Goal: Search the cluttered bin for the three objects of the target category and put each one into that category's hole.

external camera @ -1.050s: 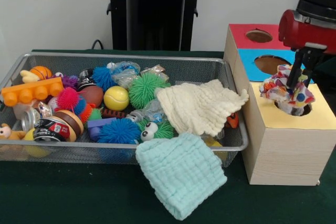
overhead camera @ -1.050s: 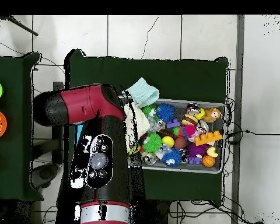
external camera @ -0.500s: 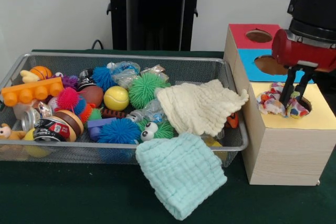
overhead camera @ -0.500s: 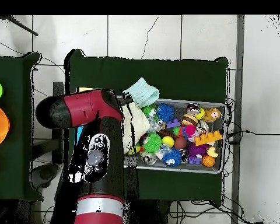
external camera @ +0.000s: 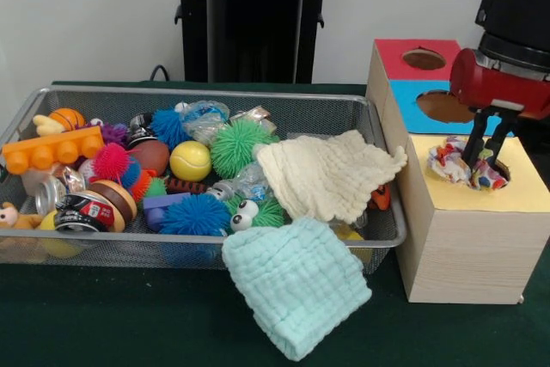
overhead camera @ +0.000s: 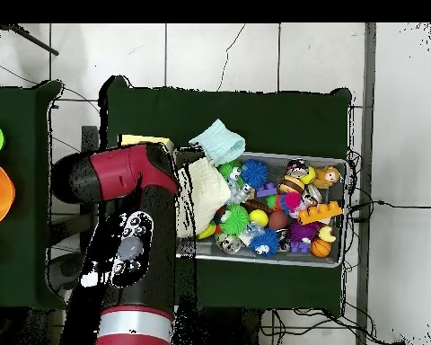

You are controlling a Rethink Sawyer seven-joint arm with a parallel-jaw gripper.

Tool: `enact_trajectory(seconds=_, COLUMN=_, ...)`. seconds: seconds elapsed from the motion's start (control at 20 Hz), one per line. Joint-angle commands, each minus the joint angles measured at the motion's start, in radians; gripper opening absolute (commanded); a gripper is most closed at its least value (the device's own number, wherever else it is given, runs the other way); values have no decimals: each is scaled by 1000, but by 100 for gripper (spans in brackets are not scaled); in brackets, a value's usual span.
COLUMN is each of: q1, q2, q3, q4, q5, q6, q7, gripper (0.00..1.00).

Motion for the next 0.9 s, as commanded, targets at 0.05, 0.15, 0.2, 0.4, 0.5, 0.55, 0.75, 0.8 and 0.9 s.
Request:
enact_trajectory(seconds=0.05, q1=16, q2=80, q3=-17, q4=18, q5=53, q6=-15, q7=311, gripper=0)
enact_trajectory(seconds=0.15, q1=28, q2=83, q3=-29, q4=13, q5=67, q6=-8, q7=316, gripper=0)
enact_trajectory(seconds=0.2, q1=41, q2=83, q3=-37, q4=16, q5=73, q6=-7, q7=325, gripper=0)
enact_trajectory(seconds=0.4, q1=69, q2=100, q3=-61, q4=-15, q5=106, q6=22, q7=338, gripper=0)
enact_trajectory(seconds=0.5, q1=72, q2=103, q3=-63, q4=-11, q5=122, q6=17, q7=332, gripper=0)
enact_trajectory(seconds=0.55, q1=73, q2=103, q3=-64, q4=-9, q5=129, q6=14, q7=329, gripper=0)
enact_trajectory(seconds=0.75, q1=78, q2=107, q3=-70, q4=-12, q5=155, q6=16, q7=320, gripper=0)
enact_trajectory(seconds=0.8, q1=79, q2=107, q3=-72, q4=-13, q5=162, q6=18, q7=316, gripper=0)
enact_trajectory(seconds=0.9, q1=84, q2=105, q3=-72, q4=-2, q5=175, q6=12, q7=315, gripper=0)
